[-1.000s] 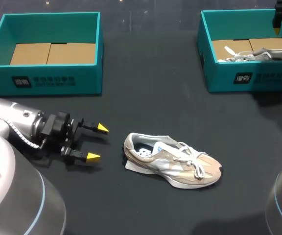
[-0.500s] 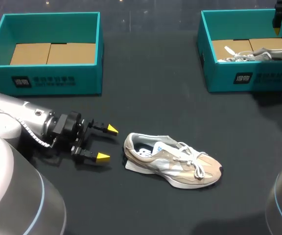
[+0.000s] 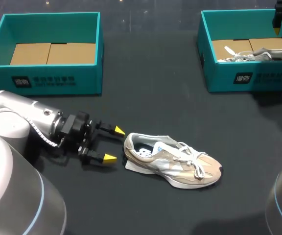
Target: Take the shoe out of the shoebox, open the shoe tongue, remove and reinsert the insole, then place the shoe into the shoebox
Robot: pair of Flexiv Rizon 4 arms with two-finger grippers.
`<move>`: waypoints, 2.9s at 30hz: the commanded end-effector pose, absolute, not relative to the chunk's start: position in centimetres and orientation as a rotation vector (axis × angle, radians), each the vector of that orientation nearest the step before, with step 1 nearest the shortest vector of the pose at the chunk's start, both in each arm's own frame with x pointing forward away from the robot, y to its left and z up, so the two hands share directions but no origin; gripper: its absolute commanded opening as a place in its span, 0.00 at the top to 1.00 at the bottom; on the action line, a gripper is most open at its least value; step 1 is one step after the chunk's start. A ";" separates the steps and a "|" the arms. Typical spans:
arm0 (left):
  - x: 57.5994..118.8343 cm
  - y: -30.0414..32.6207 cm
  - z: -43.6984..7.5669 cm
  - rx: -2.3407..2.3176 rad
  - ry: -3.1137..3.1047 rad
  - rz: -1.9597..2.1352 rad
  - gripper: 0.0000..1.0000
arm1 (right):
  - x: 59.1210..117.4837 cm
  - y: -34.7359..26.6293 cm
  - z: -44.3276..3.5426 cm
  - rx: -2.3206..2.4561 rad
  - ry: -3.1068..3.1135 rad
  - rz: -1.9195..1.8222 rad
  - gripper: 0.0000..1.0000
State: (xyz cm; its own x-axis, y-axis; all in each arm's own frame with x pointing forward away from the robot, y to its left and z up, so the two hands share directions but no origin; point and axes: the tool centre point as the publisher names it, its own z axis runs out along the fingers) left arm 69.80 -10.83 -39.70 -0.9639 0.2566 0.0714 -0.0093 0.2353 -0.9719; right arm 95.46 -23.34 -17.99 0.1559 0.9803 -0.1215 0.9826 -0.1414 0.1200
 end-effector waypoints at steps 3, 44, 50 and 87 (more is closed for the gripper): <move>69.7 -12.1 -40.1 -0.244 -2.287 1.795 0.00 | 95.4 -23.4 -18.0 2.252 1.936 -0.019 0.00; 68.8 -16.5 -40.9 -0.349 -2.257 1.764 0.00 | 95.4 -23.4 -18.0 2.252 1.936 -0.019 0.00; 68.4 -16.9 -41.1 -0.359 -2.250 1.758 0.00 | 95.4 -23.4 -18.0 2.252 1.936 -0.019 0.00; 69.2 -17.2 -41.2 -0.204 -2.305 1.838 1.00 | 95.4 -23.4 -18.0 2.252 1.936 -0.019 0.00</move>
State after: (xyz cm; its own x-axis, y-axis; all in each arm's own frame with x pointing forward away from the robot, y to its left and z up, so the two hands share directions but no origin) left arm 69.60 -17.81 -41.19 -0.9615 0.2649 0.0725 -0.0117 0.2241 -0.9745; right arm 95.46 -23.35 -17.99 0.1560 0.9803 -0.1215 0.9826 -0.1415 0.1201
